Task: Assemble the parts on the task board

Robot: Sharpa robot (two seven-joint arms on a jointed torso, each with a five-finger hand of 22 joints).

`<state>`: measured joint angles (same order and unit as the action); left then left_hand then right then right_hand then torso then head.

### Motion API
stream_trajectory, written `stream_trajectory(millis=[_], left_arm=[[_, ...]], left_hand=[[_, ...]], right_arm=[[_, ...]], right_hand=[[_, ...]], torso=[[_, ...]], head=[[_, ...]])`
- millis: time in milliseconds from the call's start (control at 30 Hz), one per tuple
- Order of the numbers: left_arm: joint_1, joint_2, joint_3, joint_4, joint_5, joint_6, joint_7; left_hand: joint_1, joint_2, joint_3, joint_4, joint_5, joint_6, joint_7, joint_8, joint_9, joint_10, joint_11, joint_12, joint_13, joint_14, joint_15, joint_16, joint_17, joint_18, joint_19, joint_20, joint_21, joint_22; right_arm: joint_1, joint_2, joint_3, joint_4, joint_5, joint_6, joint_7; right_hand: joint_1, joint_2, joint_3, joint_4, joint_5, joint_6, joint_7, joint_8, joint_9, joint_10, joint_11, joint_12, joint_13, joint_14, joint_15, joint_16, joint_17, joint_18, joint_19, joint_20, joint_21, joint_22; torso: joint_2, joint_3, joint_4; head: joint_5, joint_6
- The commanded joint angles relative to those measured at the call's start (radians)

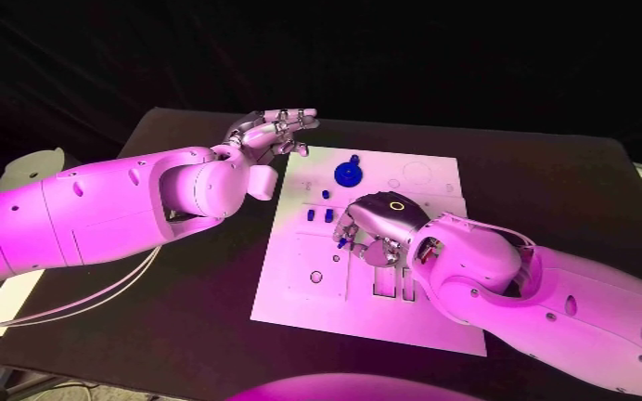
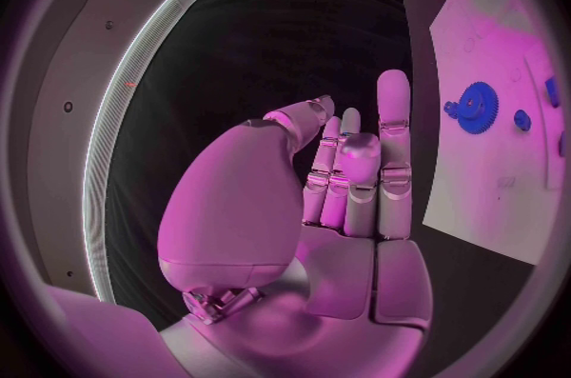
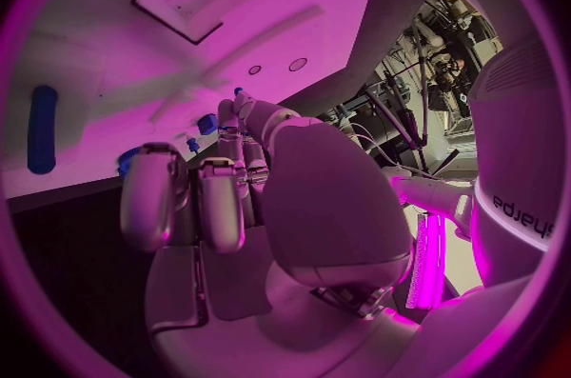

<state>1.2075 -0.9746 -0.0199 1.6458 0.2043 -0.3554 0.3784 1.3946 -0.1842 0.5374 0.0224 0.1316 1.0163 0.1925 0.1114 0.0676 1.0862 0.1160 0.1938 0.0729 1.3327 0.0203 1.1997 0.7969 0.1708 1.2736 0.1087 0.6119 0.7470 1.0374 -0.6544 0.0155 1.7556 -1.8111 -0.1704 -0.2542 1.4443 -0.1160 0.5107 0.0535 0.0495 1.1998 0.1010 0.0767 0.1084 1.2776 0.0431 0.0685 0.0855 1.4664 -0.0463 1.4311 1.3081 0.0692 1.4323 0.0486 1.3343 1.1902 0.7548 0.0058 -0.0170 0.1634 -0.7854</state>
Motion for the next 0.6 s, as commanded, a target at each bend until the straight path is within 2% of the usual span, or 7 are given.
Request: stream_trajectory(millis=[33, 600], left_arm=[[0.001, 0.002, 0.001, 0.0, 0.0, 0.019, 0.005], [0.001, 0.007, 0.001, -0.007, 0.0, 0.022, 0.002]], left_hand=[[-0.006, 0.005, 0.0, -0.007, 0.005, -0.01, 0.001, -0.005, -0.001, -0.008, 0.001, 0.007, -0.002, -0.01, 0.0, -0.001, -0.003, 0.01, -0.007, 0.003, -0.005, -0.002], [-0.006, 0.005, 0.0, -0.007, 0.005, -0.01, 0.001, -0.005, -0.001, -0.008, 0.001, 0.007, -0.002, -0.01, 0.0, -0.001, -0.003, 0.01, -0.007, 0.003, -0.005, -0.002]], right_arm=[[-0.002, 0.001, -0.001, 0.001, 0.003, 0.033, 0.016], [-0.011, 0.013, -0.005, -0.008, 0.013, 0.044, 0.034]], right_hand=[[-0.012, 0.004, -0.002, -0.005, 0.003, 0.013, 0.009, 0.0, 0.001, 0.007, 0.001, -0.003, -0.002, 0.073, 0.006, 0.002, 0.099, 0.008, 0.003, 0.007, 0.001, -0.001], [-0.014, 0.005, -0.004, -0.006, 0.004, 0.014, 0.009, 0.001, 0.002, 0.008, 0.002, -0.003, -0.002, 0.073, 0.008, 0.003, 0.1, 0.008, 0.002, 0.009, 0.001, -0.002]], torso=[[0.0, 0.0005, 0.0], [-0.001, 0.0013, 0.0002]], head=[[0.001, -0.002], [0.008, -0.005]])
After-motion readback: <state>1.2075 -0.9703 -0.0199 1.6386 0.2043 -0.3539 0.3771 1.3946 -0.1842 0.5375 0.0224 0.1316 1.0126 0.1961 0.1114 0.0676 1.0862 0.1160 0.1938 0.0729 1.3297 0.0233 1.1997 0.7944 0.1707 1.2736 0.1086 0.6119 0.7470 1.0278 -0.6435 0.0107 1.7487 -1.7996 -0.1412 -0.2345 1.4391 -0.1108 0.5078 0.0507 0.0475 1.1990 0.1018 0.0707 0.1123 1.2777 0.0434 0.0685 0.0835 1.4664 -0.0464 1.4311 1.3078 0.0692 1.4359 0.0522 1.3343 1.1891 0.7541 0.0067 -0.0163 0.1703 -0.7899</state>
